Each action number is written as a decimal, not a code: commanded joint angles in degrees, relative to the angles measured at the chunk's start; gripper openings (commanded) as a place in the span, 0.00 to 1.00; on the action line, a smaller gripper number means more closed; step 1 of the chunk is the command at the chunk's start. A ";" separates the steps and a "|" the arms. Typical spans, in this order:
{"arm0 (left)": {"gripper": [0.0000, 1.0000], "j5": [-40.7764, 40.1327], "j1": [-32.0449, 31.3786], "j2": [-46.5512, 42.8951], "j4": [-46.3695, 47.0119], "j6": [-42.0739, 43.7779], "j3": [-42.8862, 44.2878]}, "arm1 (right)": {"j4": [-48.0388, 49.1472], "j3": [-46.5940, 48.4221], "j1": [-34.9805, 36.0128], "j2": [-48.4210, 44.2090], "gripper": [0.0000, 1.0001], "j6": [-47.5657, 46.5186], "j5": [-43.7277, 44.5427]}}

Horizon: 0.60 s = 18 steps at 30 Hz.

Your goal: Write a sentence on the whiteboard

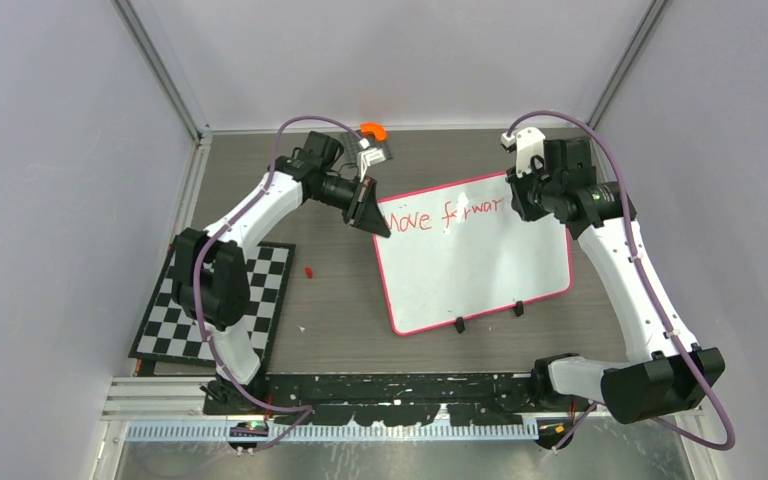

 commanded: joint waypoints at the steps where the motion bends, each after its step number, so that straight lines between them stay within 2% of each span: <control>1: 0.00 -0.82 -0.68 0.53 0.75 -0.17 1.72 | 1.14 0.68 -0.17 -1.36 0.00 -0.14 -1.74; 18: 0.00 -0.94 -0.68 0.71 0.56 -0.08 1.81 | 0.26 -3.36 -0.23 -3.78 0.00 -1.38 0.93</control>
